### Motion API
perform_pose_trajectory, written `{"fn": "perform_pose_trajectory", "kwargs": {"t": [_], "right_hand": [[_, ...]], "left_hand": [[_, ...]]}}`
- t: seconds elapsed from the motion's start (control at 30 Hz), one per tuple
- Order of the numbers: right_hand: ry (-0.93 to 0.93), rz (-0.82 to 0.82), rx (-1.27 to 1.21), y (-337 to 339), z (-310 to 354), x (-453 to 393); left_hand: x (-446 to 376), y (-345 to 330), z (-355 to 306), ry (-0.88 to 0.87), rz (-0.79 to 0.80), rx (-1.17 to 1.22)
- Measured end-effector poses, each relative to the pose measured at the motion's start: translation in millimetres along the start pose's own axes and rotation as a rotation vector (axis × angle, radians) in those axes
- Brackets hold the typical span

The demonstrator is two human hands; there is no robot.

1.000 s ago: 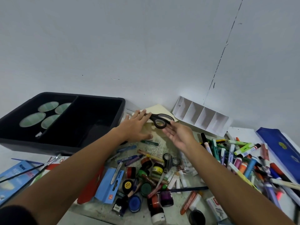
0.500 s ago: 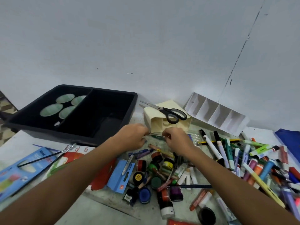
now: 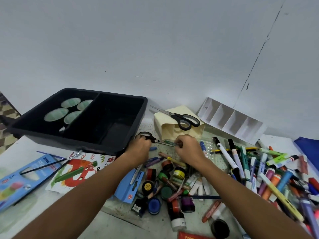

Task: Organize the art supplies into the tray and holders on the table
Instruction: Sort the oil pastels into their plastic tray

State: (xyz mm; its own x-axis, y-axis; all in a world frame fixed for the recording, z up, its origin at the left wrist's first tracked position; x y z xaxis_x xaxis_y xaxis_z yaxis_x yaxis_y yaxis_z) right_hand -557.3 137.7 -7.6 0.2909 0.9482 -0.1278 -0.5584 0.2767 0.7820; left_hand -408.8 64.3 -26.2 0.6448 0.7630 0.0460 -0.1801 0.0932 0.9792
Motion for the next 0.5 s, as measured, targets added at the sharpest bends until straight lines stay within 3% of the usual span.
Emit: {"fn": "perform_pose_trajectory", "kwargs": {"t": [0.1,0.23,0.4,0.5], "right_hand": [[-0.075,-0.099,-0.31,12.3,-6.7,9.2],[-0.185,-0.177,-0.729,21.3,-15.2,26.6],[-0.346,-0.201,-1.225,20.1,-23.9,39.2],[-0.407,-0.21,-1.391,19.9,-26.9,45.1]], "left_hand": [[-0.4,15.1,-2.1,-0.019,-0.112,0.113],[7.6,41.6,-3.0,-0.082,-0.209,0.605],[15.9,54.7,-5.2,-0.076,-0.168,1.175],[17.5,56.9,-13.1,-0.092,-0.134,1.442]]}}
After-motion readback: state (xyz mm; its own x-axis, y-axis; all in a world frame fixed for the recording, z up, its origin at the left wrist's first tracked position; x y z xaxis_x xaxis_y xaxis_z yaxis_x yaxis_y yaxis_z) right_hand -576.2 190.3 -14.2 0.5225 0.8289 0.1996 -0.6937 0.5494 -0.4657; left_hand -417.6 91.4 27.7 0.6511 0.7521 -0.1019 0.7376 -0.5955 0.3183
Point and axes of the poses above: each hand's wrist, its own x-axis away from the middle knuckle, its own y-axis out of the back of the hand, z = x × y, the point moved 9 cm from there along -x, towards the middle knuckle, and after that the axes turned 7 degrees about -x, right-handed, at the moved point
